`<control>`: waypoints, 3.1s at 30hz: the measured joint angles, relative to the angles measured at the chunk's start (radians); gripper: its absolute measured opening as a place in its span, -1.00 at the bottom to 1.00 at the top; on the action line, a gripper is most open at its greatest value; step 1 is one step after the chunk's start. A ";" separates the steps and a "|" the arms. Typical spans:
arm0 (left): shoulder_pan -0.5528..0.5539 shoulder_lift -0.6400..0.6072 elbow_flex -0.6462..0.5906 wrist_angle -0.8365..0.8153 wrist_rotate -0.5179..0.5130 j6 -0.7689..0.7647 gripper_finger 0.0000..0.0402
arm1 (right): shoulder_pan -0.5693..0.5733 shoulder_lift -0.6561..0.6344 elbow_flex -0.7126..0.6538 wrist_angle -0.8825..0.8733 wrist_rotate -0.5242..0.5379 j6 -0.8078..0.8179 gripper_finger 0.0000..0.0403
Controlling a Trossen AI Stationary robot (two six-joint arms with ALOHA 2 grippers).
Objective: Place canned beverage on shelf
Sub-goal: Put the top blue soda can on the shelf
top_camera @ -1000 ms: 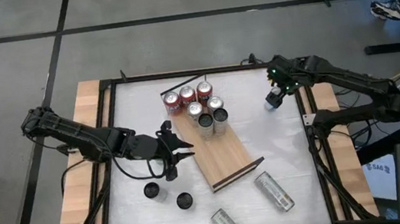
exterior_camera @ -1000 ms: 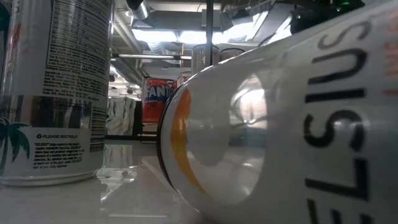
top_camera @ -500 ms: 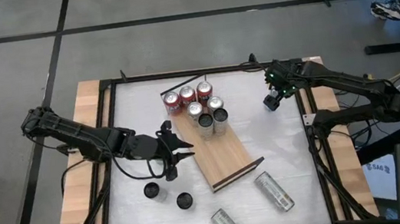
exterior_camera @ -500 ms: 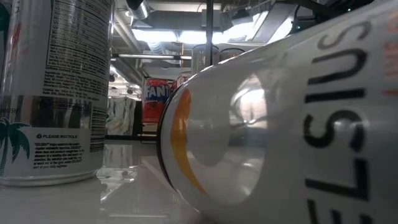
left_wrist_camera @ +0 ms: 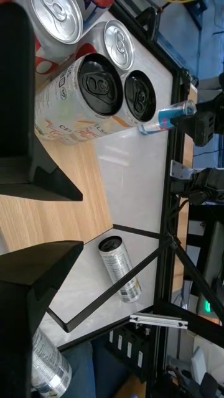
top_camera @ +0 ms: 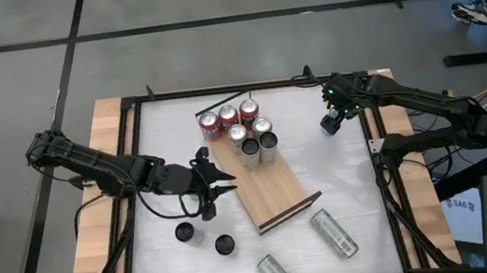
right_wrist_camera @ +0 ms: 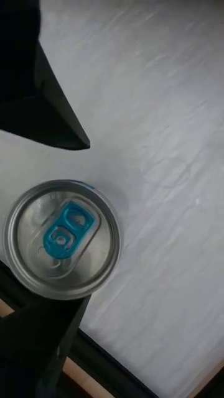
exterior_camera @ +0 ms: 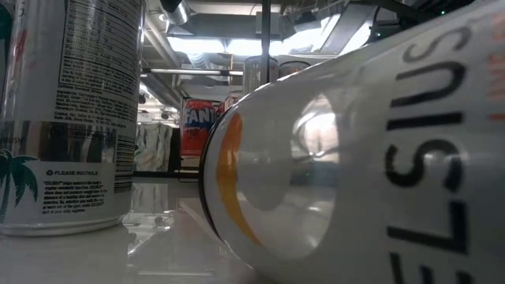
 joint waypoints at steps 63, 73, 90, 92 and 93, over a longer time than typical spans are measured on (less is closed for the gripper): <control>0.000 0.000 0.000 0.000 0.000 0.000 -0.48 | 0.574 0.007 0.398 -0.039 -0.094 0.490 0.16; 0.000 0.000 0.000 0.001 -0.017 0.000 -0.48 | 0.812 0.136 0.464 0.001 -0.039 0.580 0.16; 0.000 0.000 0.000 0.001 -0.016 0.000 -0.48 | 0.874 0.418 0.606 -0.125 -0.009 0.573 0.16; 0.000 0.000 0.000 0.001 -0.016 0.000 -0.48 | 0.874 0.429 0.606 -0.126 -0.009 0.593 0.16; 0.000 0.000 0.000 0.001 -0.016 0.000 -0.48 | 0.874 0.433 0.606 -0.127 -0.009 0.602 0.16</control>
